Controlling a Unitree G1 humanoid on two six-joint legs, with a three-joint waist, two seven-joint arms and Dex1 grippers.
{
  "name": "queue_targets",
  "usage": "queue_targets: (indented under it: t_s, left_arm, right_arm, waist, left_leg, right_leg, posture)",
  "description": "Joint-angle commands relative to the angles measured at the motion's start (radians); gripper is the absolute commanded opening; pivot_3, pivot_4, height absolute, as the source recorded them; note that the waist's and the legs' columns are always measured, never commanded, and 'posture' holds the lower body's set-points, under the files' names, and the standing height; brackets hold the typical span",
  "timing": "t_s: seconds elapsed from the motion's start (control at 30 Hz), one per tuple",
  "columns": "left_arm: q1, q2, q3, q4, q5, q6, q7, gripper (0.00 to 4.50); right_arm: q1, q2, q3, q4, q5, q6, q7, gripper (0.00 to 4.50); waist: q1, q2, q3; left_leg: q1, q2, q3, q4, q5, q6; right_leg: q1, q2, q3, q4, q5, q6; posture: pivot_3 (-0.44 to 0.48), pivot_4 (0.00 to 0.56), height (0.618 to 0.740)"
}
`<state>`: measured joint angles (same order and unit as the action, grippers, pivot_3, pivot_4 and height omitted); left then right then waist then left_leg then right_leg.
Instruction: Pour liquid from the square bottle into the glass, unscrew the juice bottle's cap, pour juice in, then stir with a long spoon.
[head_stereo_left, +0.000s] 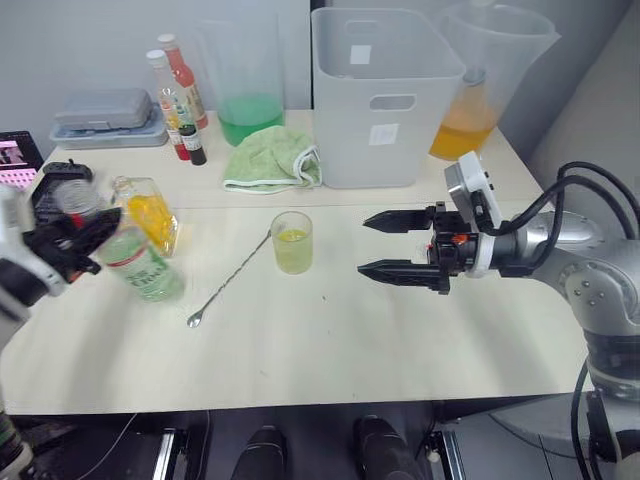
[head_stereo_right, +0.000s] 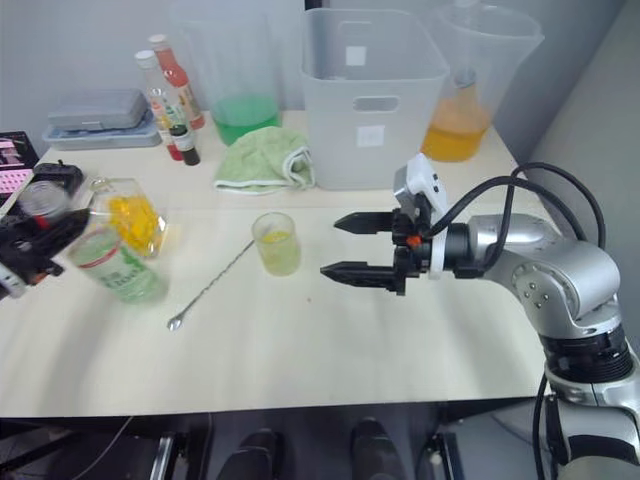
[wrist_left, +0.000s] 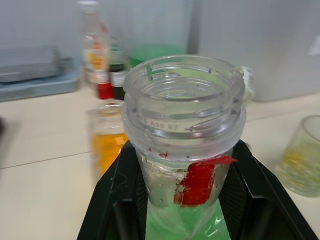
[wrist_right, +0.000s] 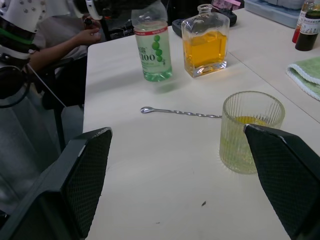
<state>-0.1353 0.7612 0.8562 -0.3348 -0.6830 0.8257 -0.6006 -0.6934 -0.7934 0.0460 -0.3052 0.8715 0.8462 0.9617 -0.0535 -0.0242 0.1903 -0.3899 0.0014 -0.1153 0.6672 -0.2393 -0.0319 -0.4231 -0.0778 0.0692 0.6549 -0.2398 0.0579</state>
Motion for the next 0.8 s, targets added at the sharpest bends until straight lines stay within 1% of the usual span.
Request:
queue_targets:
  t_s: [0.03,0.1,0.2,0.33,0.43,0.57,0.63,0.8]
  left_arm:
    - [0.008,0.002,0.111,0.042,-0.004,-0.091,0.018,1.52]
    - [0.001,0.008,0.117,0.082,0.004,-0.122,0.034,1.52]
    - [-0.045,0.057,0.028,0.23,0.115,-0.252,0.048,1.52]
    - [-0.198,0.086,-0.066,0.397,0.146,-0.315,0.066,1.52]
    - [-0.312,0.099,-0.141,0.533,0.193,-0.359,0.094,1.52]
    - [-0.44,0.105,-0.241,0.696,0.246,-0.433,0.08,1.52]
    - [-0.49,0.107,-0.269,0.771,0.261,-0.471,0.068,1.52]
    - [-0.567,0.114,-0.32,0.954,0.309,-0.594,0.042,1.52]
  right_arm:
    - [-0.03,0.016,0.004,0.003,-0.024,-0.018,0.03,4.48]
    - [-0.033,0.027,0.001,0.007,-0.036,-0.017,0.032,4.48]
    - [-0.032,0.041,0.003,0.005,-0.057,-0.017,0.025,4.48]
    - [-0.023,0.057,-0.017,-0.019,-0.056,-0.002,0.0,4.48]
    - [-0.012,0.052,-0.033,-0.029,-0.057,0.009,-0.019,4.48]
    - [0.005,0.039,-0.055,-0.054,-0.048,0.031,-0.045,4.48]
    - [0.012,0.037,-0.072,-0.07,-0.039,0.046,-0.063,4.48]
    - [0.032,0.025,-0.106,-0.116,-0.023,0.084,-0.095,4.48]
  waist:
    - [0.009,0.0,0.0]
    - [0.018,0.0,0.0]
    - [0.025,-0.001,-0.001]
    - [0.034,-0.003,-0.001]
    - [0.035,-0.003,-0.002]
    - [0.033,-0.003,-0.002]
    - [0.03,-0.004,-0.002]
    - [0.017,-0.004,-0.002]
  left_leg:
    - [0.0,0.0,0.0,0.0,0.0,0.0]
    - [0.0,0.0,0.0,0.0,0.0,0.0]
    - [0.0,0.0,0.0,0.0,0.0,0.0]
    - [0.0,0.0,0.001,0.0,0.0,0.0]
    - [0.0,0.0,0.001,0.0,0.0,0.0]
    - [0.0,0.0,0.001,-0.002,0.0,0.0]
    - [0.0,0.0,0.001,-0.002,0.0,0.0]
    - [0.0,0.0,0.001,-0.002,0.0,0.0]
  right_leg:
    - [0.0,0.0,0.0,0.0,0.0,0.0]
    - [0.001,0.0,0.0,-0.001,0.0,0.0]
    - [0.001,0.0,0.0,-0.002,0.0,-0.001]
    - [0.001,0.0,0.0,-0.002,0.001,-0.001]
    - [0.001,0.0,0.0,-0.002,0.001,-0.001]
    - [0.0,0.0,0.0,-0.003,0.001,-0.001]
    - [-0.001,0.0,0.0,-0.002,0.001,-0.001]
    - [-0.002,0.0,0.0,0.0,0.001,-0.001]
  posture:
    - [0.0,0.15,0.74]
    - [0.0,0.15,0.74]
    - [0.0,0.15,0.74]
    - [0.0,0.15,0.74]
    - [0.0,0.15,0.74]
    - [0.0,0.15,0.74]
    - [0.0,0.15,0.74]
    - [0.0,0.15,0.74]
